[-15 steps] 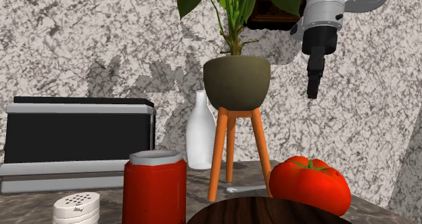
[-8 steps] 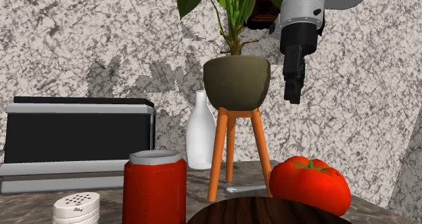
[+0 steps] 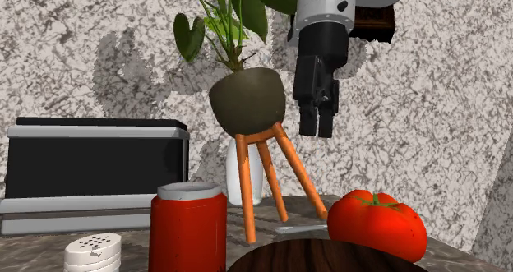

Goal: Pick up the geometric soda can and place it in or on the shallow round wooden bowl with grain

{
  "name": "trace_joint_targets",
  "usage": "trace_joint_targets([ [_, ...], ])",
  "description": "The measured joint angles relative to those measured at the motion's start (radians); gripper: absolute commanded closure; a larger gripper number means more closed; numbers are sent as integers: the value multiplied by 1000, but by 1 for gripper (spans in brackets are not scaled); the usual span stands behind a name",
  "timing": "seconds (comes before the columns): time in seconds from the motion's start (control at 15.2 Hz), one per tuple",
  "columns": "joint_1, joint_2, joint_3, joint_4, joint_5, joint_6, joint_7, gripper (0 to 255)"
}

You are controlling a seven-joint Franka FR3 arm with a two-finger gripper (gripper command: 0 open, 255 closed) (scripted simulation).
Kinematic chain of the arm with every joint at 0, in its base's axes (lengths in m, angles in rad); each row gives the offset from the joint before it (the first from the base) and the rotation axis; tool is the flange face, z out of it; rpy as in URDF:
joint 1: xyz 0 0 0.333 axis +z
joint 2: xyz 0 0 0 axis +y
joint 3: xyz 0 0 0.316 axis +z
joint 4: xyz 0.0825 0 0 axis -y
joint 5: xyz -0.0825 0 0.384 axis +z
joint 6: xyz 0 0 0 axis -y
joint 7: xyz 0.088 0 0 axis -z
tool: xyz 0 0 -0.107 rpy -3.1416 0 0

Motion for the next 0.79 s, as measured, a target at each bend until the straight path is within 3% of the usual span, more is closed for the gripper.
trace_joint_targets([
  [0.4,23,192,84,159,-22,6,137,0],
  [0.79,65,440,146,383,-88,-7,275,0],
])
